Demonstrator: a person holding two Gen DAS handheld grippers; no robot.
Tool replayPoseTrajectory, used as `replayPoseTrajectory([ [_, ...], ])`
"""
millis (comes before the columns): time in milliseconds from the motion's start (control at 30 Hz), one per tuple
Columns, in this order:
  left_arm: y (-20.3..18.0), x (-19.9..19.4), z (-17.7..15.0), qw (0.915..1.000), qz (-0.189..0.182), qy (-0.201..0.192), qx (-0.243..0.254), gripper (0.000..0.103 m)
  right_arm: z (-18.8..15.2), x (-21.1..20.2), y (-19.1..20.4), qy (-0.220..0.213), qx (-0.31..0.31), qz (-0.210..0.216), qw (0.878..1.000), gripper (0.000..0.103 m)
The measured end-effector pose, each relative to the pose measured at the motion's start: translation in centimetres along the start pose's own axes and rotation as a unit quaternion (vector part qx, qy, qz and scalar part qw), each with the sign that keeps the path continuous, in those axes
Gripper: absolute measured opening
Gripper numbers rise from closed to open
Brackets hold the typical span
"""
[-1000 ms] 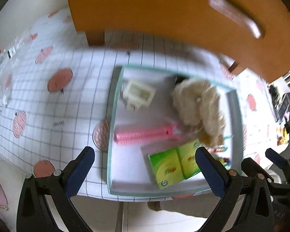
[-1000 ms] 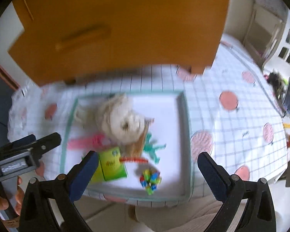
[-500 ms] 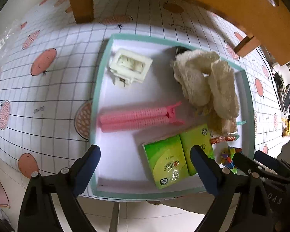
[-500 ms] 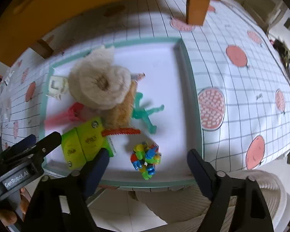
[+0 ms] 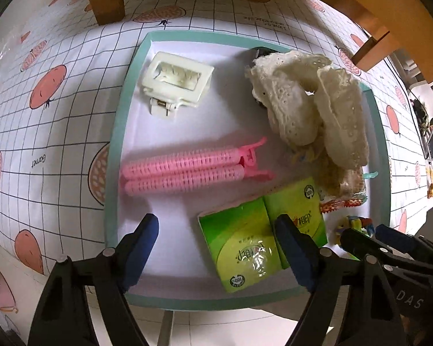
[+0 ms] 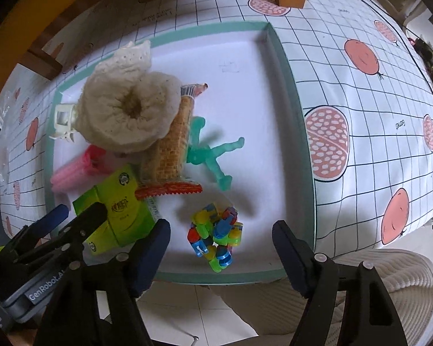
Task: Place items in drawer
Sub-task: 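Move both tools back over the tray, then grasp the green tissue pack with left tool while right tool grasps the block toy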
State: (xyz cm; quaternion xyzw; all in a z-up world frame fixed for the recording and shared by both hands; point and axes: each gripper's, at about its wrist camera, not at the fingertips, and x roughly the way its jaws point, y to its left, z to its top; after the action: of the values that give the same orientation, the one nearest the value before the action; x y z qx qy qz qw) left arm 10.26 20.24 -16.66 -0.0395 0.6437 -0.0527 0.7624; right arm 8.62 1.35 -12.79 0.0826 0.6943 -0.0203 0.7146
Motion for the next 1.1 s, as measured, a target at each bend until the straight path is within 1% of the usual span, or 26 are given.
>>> replayPoseTrajectory([
  [100,0.2,0.2,0.2,1.0000,0.007,0.003,0.001,0.084,0.0,0.4,-0.4,0.003,0.000,0.001,1.000,0.076],
  [167,0.6,0.3,0.2,0.9997,0.019,0.013,0.001,0.084,0.1,0.9,-0.3,0.003,0.003,0.002,1.000,0.076],
  [300,1.4,0.3,0.3,0.9994,0.020,0.027,-0.003,0.084,0.1,1.0,-0.7,0.005,0.010,0.009,1.000,0.076],
  [400,1.2,0.3,0.4,0.9990,0.032,0.030,0.005,0.084,0.0,0.9,-1.0,0.007,0.014,0.012,1.000,0.076],
  [500,0.5,0.5,0.6,0.9995,0.018,0.026,0.004,0.084,0.1,1.2,-1.3,0.008,0.015,0.014,1.000,0.076],
  [633,-0.8,1.3,0.4,0.9992,0.026,0.028,0.016,0.084,0.1,1.7,-1.1,0.017,0.014,0.009,1.000,0.076],
  [733,-1.0,2.1,-0.1,0.9990,0.030,0.032,0.013,0.082,0.2,2.1,-1.0,0.018,0.012,0.007,1.000,0.072],
  [800,-1.0,2.4,-0.2,0.9989,0.034,0.027,0.013,0.080,0.2,2.5,-1.0,0.022,0.014,0.006,1.000,0.065],
  [867,-1.2,2.5,-0.2,0.9990,0.035,0.026,0.013,0.080,0.3,3.1,-1.1,0.028,0.017,0.007,0.999,0.062],
  [967,-1.0,2.5,-0.2,0.9989,0.037,0.023,0.017,0.080,0.6,3.8,-1.0,0.032,0.020,0.004,0.999,0.061],
  [1100,-0.5,1.8,-0.8,0.9979,0.052,0.022,0.033,0.078,0.7,4.3,0.1,0.033,0.005,-0.017,0.999,0.061],
])
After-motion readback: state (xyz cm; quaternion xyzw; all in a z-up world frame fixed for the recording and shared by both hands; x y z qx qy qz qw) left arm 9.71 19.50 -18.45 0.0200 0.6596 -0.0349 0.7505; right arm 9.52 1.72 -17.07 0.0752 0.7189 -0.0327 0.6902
